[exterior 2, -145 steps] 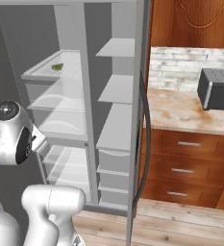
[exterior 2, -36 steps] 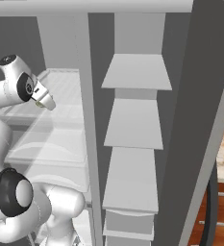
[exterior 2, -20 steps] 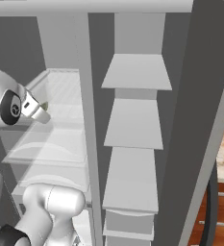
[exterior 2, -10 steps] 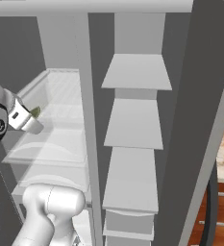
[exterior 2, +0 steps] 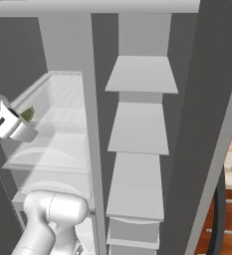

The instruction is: There is a bowl on the dining counter. Grab a lemon wedge from the fridge and place it in the bowl. Then get the liquor bottle and glass cup from the cabinet and place them next to the bowl.

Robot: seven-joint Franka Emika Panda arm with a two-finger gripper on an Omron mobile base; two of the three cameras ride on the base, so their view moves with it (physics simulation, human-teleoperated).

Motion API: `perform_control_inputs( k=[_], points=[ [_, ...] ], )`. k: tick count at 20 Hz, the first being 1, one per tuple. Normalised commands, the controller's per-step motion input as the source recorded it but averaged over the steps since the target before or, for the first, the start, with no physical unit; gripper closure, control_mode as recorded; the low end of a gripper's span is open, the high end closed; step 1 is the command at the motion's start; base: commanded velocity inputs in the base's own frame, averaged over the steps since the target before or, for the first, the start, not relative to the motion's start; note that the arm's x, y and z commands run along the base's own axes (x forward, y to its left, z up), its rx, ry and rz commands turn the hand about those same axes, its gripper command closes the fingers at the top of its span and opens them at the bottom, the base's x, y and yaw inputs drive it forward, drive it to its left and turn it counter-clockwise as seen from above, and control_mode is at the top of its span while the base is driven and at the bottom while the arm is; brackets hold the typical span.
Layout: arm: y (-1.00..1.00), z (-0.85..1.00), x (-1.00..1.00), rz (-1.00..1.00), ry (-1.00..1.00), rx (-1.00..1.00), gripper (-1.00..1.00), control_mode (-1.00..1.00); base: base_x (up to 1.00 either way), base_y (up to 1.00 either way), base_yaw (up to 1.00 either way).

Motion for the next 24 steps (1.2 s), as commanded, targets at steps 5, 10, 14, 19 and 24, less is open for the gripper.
perform_control_inputs(
  k=[5, 10, 14, 19, 24],
  points=[
    [0.0, 0.0, 0.0, 0.0, 0.0, 0.0, 1.0, 1.0, -0.99, -0.33, 0.0],
    [0.0, 0.0, 0.0, 0.0, 0.0, 0.0, 1.0, 1.0, -1.0, -0.27, -0.02],
    [0.0, 0.0, 0.0, 0.0, 0.0, 0.0, 1.0, 1.0, -0.92, -0.13, -0.29],
    [0.0, 0.0, 0.0, 0.0, 0.0, 0.0, 1.0, 1.0, -0.54, 0.0, -0.58],
    [0.0, 0.0, 0.0, 0.0, 0.0, 0.0, 1.0, 1.0, -0.33, 0.0, -0.67]
  ],
)
